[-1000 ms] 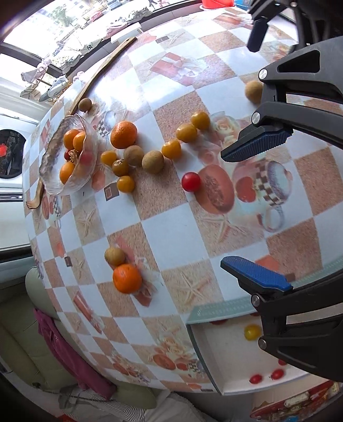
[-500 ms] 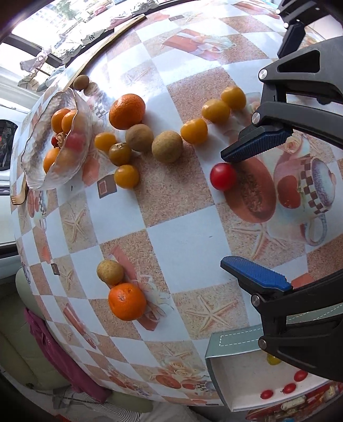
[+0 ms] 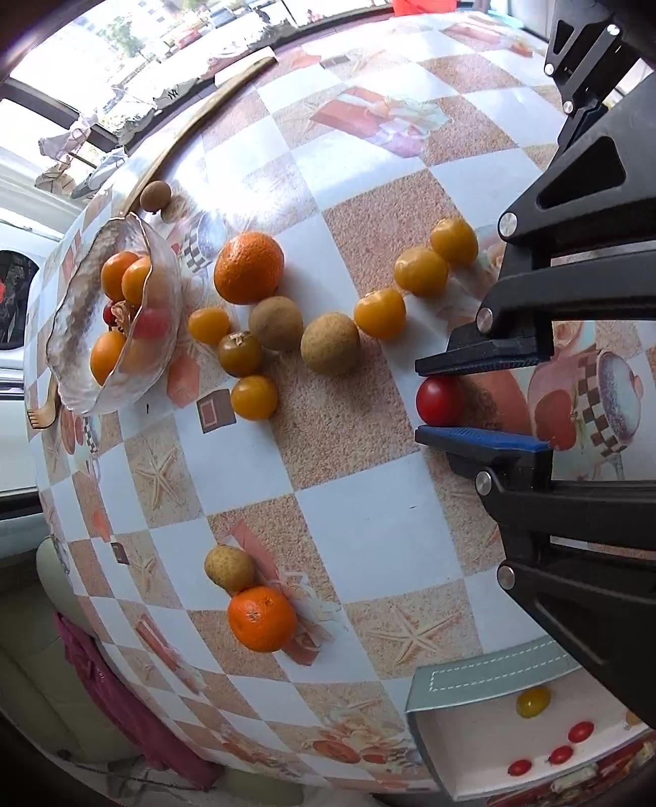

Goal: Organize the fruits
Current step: 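Grasp a red cherry tomato with the left gripper while the right grasps a brown round fruit, then carry the red tomato and brown fruit into the white tray and open both grippers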

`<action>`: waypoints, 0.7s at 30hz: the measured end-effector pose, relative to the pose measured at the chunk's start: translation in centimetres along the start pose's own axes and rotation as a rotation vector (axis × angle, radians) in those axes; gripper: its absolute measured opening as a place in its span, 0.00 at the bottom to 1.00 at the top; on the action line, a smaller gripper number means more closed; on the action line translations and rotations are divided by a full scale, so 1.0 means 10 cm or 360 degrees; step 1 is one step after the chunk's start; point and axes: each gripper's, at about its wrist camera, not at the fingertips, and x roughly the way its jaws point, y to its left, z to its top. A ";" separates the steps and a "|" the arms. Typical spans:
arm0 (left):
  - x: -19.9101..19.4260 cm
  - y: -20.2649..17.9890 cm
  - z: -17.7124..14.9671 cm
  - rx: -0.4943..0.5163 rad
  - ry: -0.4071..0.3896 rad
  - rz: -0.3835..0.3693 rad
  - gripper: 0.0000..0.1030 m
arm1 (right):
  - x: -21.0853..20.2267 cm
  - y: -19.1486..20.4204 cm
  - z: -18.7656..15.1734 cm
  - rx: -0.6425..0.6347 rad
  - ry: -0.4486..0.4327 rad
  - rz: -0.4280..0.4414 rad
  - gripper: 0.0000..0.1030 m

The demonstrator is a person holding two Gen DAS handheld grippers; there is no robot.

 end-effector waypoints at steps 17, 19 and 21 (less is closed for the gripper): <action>-0.79 0.49 -0.52 -0.0231 -0.0122 -0.0051 0.20 | -0.41 -0.07 -0.09 -0.0037 -0.0042 0.0058 0.28; -0.87 0.57 -0.59 -0.0256 -0.0132 -0.0043 0.20 | -0.46 -0.04 -0.11 -0.0054 -0.0048 0.0053 0.28; -0.95 0.64 -0.66 -0.0285 -0.0139 -0.0039 0.20 | -0.50 0.01 -0.11 -0.0069 -0.0050 0.0049 0.28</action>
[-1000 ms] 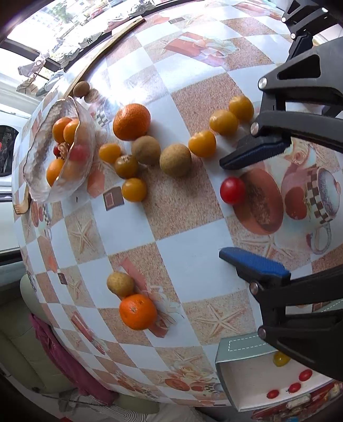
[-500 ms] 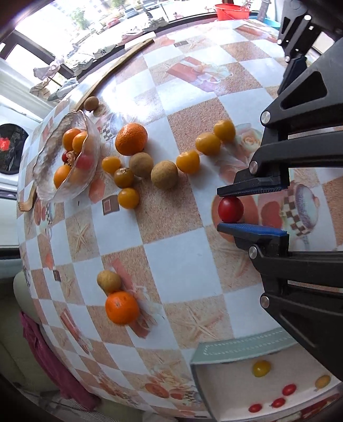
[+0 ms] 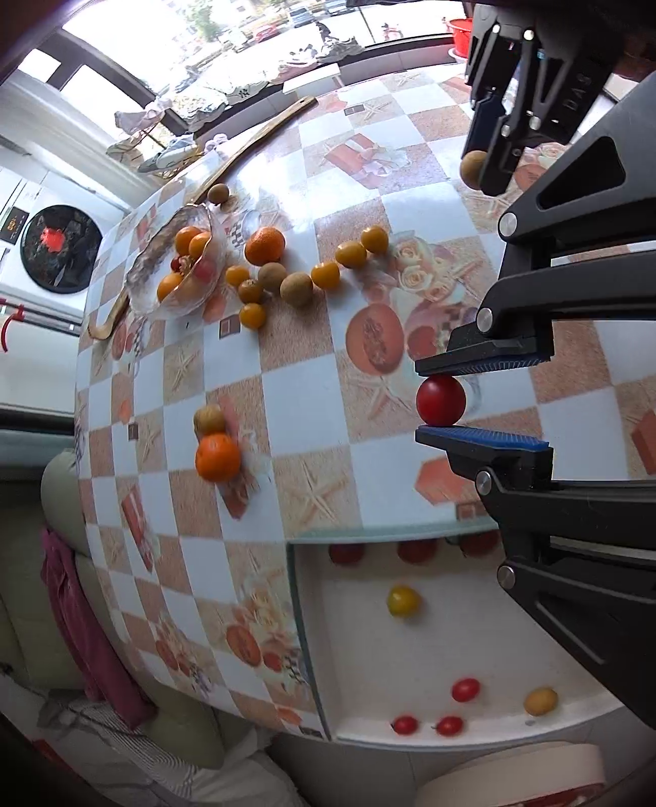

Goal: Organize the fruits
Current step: 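Carry the red tomato and brown fruit into the white tray and open both grippers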

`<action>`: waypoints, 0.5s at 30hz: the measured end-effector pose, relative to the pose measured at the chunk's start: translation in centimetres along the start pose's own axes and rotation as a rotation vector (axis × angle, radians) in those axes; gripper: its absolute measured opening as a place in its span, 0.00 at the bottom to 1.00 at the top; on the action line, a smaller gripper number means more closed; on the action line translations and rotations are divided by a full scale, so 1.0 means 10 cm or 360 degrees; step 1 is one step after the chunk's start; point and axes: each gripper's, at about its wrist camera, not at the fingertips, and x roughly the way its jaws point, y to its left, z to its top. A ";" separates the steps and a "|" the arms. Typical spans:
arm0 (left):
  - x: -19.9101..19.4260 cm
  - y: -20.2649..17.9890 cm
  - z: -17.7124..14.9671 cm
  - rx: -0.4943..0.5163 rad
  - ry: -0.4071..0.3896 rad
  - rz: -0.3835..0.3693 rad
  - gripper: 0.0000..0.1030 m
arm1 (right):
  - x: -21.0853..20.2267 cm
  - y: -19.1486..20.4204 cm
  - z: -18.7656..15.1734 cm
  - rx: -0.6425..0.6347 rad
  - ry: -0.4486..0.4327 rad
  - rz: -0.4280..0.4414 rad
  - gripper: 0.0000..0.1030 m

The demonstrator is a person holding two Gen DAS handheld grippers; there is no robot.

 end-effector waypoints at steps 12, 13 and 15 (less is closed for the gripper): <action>-0.41 0.68 -0.49 -0.0192 -0.0035 0.0091 0.20 | -0.10 0.61 -0.02 -0.0183 0.0001 0.0019 0.28; -0.43 0.75 -0.53 -0.0216 -0.0036 0.0101 0.20 | -0.10 0.69 -0.02 -0.0206 0.0003 0.0023 0.28; -0.47 0.88 -0.62 -0.0261 -0.0036 0.0120 0.20 | -0.09 0.87 -0.02 -0.0261 0.0009 0.0033 0.28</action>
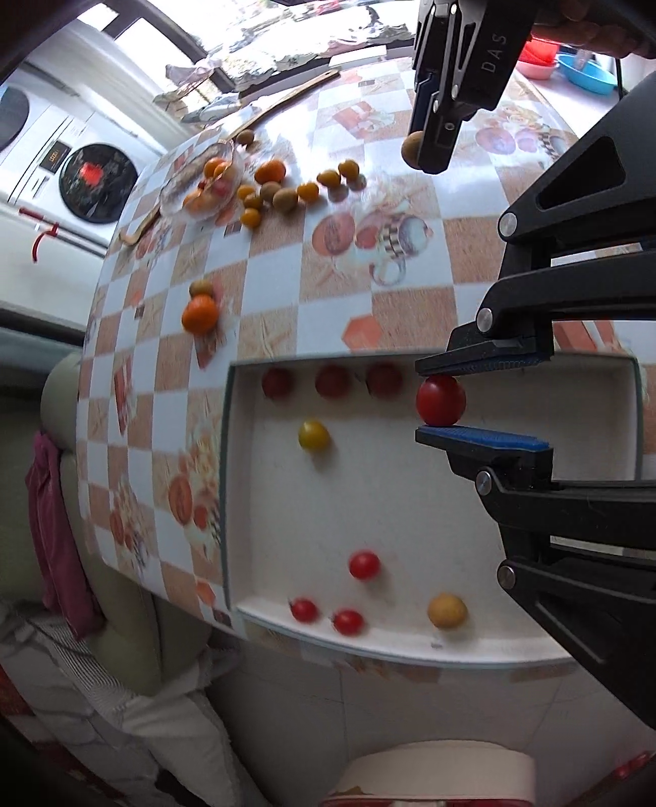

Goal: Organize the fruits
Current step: 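Carry the red tomato and brown fruit into the white tray and open both grippers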

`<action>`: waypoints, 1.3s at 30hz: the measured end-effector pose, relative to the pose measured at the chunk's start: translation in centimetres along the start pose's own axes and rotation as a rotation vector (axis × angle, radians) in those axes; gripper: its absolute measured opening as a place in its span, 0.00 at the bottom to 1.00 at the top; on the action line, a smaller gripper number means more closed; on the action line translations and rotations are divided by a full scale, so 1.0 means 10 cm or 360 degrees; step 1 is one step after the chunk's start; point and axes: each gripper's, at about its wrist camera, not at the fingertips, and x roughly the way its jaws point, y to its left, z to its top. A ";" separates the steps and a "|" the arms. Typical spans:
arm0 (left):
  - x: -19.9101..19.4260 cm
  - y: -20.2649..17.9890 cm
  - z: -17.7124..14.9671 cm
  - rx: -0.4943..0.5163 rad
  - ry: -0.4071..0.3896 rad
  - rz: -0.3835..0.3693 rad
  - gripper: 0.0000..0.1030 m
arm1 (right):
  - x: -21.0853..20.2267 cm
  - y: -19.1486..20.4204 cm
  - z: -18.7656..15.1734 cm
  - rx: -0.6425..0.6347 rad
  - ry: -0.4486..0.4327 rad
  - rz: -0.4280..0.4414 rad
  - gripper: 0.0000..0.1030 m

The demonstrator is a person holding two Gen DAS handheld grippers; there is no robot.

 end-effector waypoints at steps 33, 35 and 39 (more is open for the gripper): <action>0.40 1.13 -0.48 -0.0287 0.0166 0.0229 0.20 | 0.96 1.63 0.34 -0.0451 0.0236 0.0036 0.28; 0.42 1.12 -0.48 -0.0282 0.0173 0.0227 0.20 | 1.00 1.65 0.35 -0.0457 0.0240 0.0030 0.28; 0.46 1.08 -0.46 -0.0266 0.0183 0.0230 0.20 | 1.08 1.67 0.39 -0.0459 0.0250 0.0016 0.28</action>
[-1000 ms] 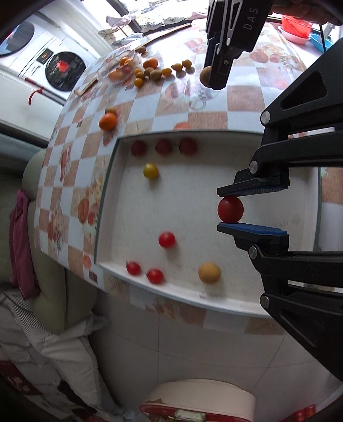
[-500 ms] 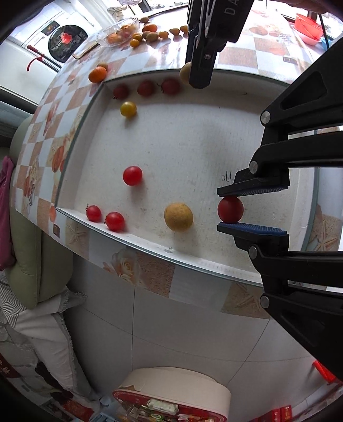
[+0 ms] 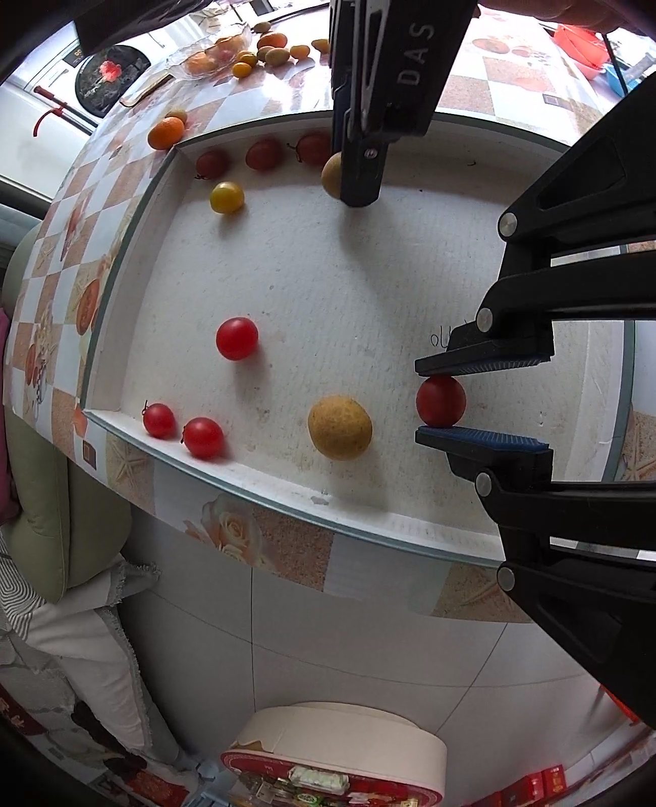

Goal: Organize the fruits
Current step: 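Carry the red tomato and brown fruit into the white tray and open both grippers, then move both open grippers back over the fruit on the tablecloth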

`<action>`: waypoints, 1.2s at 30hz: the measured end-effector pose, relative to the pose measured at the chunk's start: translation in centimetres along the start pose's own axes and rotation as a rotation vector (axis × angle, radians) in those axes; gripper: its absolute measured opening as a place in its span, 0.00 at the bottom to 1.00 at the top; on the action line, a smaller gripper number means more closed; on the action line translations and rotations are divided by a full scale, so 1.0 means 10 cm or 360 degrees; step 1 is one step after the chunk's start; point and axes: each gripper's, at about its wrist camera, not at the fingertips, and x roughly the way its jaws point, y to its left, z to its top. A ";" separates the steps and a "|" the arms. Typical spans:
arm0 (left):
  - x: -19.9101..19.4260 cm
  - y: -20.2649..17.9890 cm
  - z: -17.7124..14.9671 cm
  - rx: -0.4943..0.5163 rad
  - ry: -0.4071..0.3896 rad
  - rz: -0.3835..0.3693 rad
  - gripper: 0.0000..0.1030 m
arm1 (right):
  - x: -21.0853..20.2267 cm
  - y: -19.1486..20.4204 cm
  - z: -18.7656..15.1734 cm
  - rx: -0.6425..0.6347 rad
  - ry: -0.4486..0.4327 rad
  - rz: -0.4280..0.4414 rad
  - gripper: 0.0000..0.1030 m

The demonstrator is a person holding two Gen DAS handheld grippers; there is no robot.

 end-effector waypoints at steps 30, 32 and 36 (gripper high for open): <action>-0.22 -0.28 0.02 0.0168 -0.0062 0.0116 0.80 | -0.45 -0.21 0.01 0.0047 -0.0197 0.0033 0.81; -0.29 -0.37 0.06 0.0204 -0.0084 0.0111 0.80 | -0.54 -0.37 -0.06 0.0117 -0.0220 0.0022 0.81; -0.43 -0.62 0.23 0.0283 -0.0143 0.0071 0.80 | -0.70 -0.86 -0.25 0.0277 -0.0255 -0.0033 0.81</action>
